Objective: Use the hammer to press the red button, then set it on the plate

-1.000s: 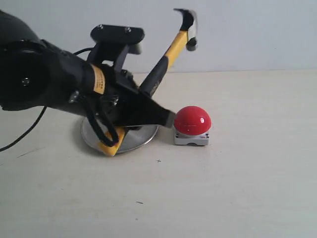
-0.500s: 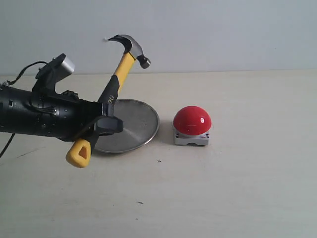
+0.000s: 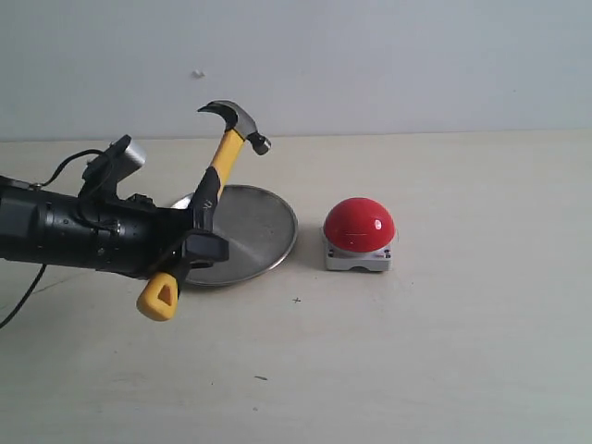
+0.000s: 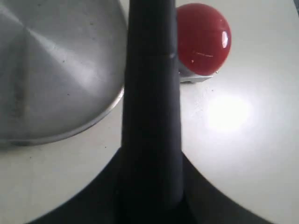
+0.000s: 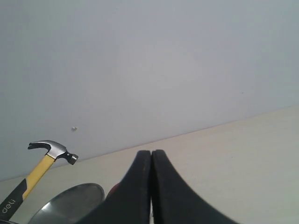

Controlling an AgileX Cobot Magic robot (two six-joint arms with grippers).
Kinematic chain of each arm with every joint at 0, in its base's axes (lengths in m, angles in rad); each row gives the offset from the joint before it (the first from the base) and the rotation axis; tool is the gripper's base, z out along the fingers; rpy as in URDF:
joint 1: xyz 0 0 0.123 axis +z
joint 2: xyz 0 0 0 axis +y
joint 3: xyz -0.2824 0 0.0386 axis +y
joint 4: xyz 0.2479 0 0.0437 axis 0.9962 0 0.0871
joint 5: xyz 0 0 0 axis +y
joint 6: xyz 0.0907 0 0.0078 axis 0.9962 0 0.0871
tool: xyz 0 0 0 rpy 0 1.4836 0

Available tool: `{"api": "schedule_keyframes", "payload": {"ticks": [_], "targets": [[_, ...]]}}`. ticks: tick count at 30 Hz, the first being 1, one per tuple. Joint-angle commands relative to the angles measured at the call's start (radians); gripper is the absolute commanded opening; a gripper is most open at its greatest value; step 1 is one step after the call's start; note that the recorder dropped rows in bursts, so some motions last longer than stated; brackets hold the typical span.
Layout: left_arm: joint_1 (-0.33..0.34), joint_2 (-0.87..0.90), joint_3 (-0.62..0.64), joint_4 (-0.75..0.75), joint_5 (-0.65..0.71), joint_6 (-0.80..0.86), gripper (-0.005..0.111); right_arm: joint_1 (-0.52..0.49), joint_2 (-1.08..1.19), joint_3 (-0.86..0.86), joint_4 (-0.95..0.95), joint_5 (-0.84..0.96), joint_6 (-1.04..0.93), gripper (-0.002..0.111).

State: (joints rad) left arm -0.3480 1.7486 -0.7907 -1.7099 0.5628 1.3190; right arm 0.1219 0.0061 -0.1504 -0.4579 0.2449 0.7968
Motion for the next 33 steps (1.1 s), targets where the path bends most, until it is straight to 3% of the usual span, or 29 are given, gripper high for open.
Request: {"api": "schedule_keyframes", "payload": {"ticks": [1,22,33], "targets": [[0.014,0.001,-0.023,-0.034,0.023,-0.053,0.0,-0.006,-0.006,0.005,0.004,-0.009,-0.002,0.0],[0.032,0.222,-0.232,-0.034,0.022,-0.218,0.0,-0.006,-0.006,0.005,0.004,-0.009,-0.002,0.0],[0.032,0.301,-0.272,-0.034,0.015,-0.243,0.0,-0.006,-0.006,0.005,0.004,-0.009,-0.002,0.0]]}}
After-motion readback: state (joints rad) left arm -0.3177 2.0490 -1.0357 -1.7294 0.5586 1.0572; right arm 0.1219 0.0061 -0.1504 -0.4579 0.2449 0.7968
